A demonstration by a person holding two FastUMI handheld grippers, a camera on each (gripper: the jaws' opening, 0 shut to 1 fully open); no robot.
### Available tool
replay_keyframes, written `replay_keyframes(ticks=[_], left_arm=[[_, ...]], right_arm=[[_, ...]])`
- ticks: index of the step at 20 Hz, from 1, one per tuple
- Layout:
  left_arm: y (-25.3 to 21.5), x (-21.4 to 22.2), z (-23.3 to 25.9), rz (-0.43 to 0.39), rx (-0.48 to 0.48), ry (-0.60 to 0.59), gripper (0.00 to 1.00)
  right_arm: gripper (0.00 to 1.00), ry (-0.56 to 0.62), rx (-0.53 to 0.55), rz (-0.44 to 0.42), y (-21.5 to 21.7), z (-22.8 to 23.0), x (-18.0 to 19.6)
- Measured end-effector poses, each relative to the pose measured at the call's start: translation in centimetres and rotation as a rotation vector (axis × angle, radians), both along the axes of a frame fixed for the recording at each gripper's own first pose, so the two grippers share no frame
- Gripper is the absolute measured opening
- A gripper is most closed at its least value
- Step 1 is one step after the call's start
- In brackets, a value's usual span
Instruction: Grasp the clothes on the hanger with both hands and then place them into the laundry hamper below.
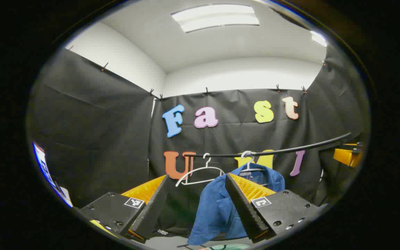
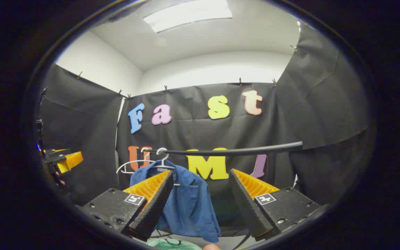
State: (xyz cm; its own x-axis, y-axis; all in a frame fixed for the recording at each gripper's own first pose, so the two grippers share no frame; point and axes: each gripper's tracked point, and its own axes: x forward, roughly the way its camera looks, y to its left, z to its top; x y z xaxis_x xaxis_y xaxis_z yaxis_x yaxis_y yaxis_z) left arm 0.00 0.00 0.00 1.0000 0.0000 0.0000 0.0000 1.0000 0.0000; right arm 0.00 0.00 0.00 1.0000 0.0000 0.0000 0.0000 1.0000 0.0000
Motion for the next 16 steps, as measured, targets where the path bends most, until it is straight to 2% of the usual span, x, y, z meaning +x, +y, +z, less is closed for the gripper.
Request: replay_keyframes(ticks=[4,8,9,10,16], left_arm=[[-1.4,0.1,-0.7,-0.019,0.012,0.008,1.00],[-1.2,1.3,-1.6,-0.047,0.029,0.025,1.00],[-1.0,1.7,-2.0,-0.055,0.027,0.028,0.96],[-1.1,2.1,-2.6,-0.074,0.021,0.039,1.00],[-0.7,4.0,-5.9,-0.136,-0.008,0.096,1.00]], right_arm=[[1.00,0.059,-0.021,0.012,0.6,-2.6,1.2],[1.00,0.092,-0.021,-0.026,1.7,-4.5,2.9],[1.00,0.105,-0.016,-0.037,2.1,-5.1,3.4],[1.00,0.118,-0.010,-0.046,2.5,-5.7,3.9],[1.00,0.153,-0.017,-0.105,4.8,-7.7,5.8]])
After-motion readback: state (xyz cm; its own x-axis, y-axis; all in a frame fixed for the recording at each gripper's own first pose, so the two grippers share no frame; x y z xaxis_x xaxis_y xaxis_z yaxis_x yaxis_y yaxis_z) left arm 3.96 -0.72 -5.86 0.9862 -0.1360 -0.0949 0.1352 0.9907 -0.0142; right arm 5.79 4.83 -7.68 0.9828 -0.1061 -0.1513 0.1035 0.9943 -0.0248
